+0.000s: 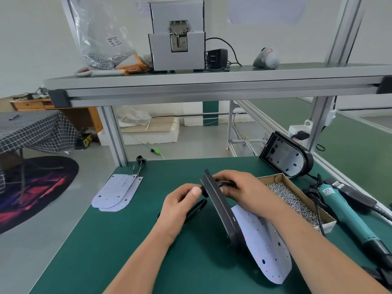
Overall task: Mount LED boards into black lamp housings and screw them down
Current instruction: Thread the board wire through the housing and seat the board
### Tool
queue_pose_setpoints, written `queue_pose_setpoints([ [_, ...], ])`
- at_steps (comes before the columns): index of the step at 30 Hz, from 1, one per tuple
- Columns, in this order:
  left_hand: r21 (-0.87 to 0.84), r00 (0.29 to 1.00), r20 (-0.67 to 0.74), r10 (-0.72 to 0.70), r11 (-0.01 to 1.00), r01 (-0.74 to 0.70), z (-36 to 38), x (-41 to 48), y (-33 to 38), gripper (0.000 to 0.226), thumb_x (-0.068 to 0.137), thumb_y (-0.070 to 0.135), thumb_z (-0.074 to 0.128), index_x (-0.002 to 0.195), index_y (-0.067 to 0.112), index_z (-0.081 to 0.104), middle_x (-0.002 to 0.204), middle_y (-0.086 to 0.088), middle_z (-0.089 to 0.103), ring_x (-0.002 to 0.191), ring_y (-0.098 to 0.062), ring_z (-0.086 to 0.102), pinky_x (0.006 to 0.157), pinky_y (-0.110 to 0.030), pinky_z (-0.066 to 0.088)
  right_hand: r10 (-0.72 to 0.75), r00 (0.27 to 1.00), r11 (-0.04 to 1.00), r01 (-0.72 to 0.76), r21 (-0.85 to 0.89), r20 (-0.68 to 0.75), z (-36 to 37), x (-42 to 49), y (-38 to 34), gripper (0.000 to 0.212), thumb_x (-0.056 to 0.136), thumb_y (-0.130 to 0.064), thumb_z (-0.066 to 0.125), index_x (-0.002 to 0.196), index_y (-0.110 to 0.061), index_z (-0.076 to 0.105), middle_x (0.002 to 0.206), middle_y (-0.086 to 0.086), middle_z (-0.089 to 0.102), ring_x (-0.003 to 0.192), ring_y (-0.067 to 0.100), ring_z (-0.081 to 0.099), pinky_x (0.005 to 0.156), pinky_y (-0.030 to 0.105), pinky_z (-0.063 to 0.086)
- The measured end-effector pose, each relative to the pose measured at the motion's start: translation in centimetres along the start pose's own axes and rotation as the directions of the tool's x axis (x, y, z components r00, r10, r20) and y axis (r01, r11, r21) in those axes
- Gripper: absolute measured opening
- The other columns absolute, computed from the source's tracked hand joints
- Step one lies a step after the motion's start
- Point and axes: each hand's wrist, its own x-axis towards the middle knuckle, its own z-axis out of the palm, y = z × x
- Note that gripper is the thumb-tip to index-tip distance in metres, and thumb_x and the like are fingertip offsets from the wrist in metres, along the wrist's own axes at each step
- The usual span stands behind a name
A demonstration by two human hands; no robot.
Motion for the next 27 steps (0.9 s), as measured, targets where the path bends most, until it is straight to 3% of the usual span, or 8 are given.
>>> queue_pose_setpoints([
  [3,-0.018,0.999,0.046,-0.019,1.0,0.02,-0.2,0.0,-0.2,0.059,0.089,0.077,0.066,0.117,0.026,0.079,0.103,0.012,0.078,0.096,-0.003,0.07,0.083,-0.013,0.05,0.042,0.998,0.995,-0.038,0.089,-0.037,0.1,0.1,0.2,0.023,0.093,-0.018,0.079,0.109,-0.031,0.069,0.105,-0.02,0.075,0.103,0.0,0.07,0.093,0.026,0.053],
  [5,-0.05,0.996,0.071,-0.054,0.997,0.057,-0.3,-0.1,-0.5,0.056,0.094,0.068,0.065,0.123,0.022,0.077,0.108,0.003,0.079,0.103,-0.014,0.071,0.096,-0.032,0.055,0.06,0.996,0.991,-0.051,0.125,-0.066,0.0,0.1,0.3,0.027,0.091,-0.016,0.082,0.107,-0.032,0.068,0.104,-0.019,0.076,0.099,0.0,0.07,0.095,0.028,0.054],
  [8,-0.068,0.993,0.092,-0.081,0.994,0.087,-0.5,-0.1,-0.7,0.052,0.1,0.06,0.062,0.127,0.019,0.076,0.123,-0.012,0.076,0.122,-0.032,0.068,0.113,-0.055,0.049,0.044,0.998,0.981,-0.033,0.191,-0.05,-0.1,0.1,0.2,0.026,0.093,-0.011,0.078,0.108,-0.032,0.071,0.096,-0.016,0.076,0.086,0.0,0.07,0.083,0.023,0.056],
  [14,-0.104,0.975,0.185,-0.125,0.984,0.145,-0.9,0.0,-0.7,0.042,0.109,0.049,0.056,0.138,0.023,0.071,0.139,-0.004,0.072,0.135,-0.022,0.064,0.114,-0.045,0.045,0.032,0.997,0.979,-0.018,0.205,-0.066,0.3,0.0,0.0,0.022,0.094,-0.022,0.073,0.113,-0.033,0.074,0.103,-0.015,0.077,0.094,0.001,0.071,0.09,0.024,0.055],
  [16,-0.097,0.972,0.2,-0.121,0.985,0.142,-1.0,0.0,-0.5,0.043,0.109,0.052,0.055,0.138,0.024,0.071,0.139,-0.002,0.072,0.135,-0.019,0.064,0.108,-0.032,0.05,0.067,0.991,0.978,-0.041,0.203,-0.119,0.3,0.2,0.0,0.021,0.091,-0.018,0.079,0.108,-0.029,0.071,0.098,-0.014,0.077,0.09,0.004,0.071,0.091,0.033,0.057],
  [18,-0.105,0.971,0.207,-0.118,0.984,0.142,-1.1,0.0,-0.4,0.045,0.108,0.054,0.056,0.138,0.025,0.071,0.14,-0.001,0.071,0.135,-0.018,0.064,0.105,-0.024,0.052,0.071,0.986,0.987,-0.047,0.155,-0.153,0.4,0.2,0.0,0.019,0.09,-0.016,0.081,0.1,-0.029,0.071,0.093,-0.014,0.077,0.087,0.004,0.071,0.089,0.033,0.056],
  [23,-0.128,0.968,0.217,-0.127,0.979,0.157,-1.3,0.1,-0.7,0.047,0.108,0.053,0.056,0.139,0.02,0.07,0.14,-0.006,0.071,0.136,-0.024,0.064,0.115,-0.045,0.044,0.037,0.988,0.998,-0.027,0.064,-0.152,1.0,0.3,-0.3,0.015,0.088,-0.015,0.082,0.095,-0.027,0.078,0.09,-0.017,0.077,0.087,-0.001,0.071,0.081,0.015,0.049],
  [27,-0.165,0.97,0.213,-0.122,0.973,0.159,-1.1,0.0,-0.7,0.046,0.106,0.05,0.057,0.134,0.017,0.072,0.137,-0.011,0.072,0.135,-0.029,0.064,0.119,-0.052,0.044,0.002,0.99,1.0,-0.001,0.009,-0.14,1.6,0.4,-1.2,0.014,0.088,-0.016,0.083,0.095,-0.027,0.078,0.093,-0.015,0.075,0.092,0.001,0.068,0.086,0.021,0.051],
])
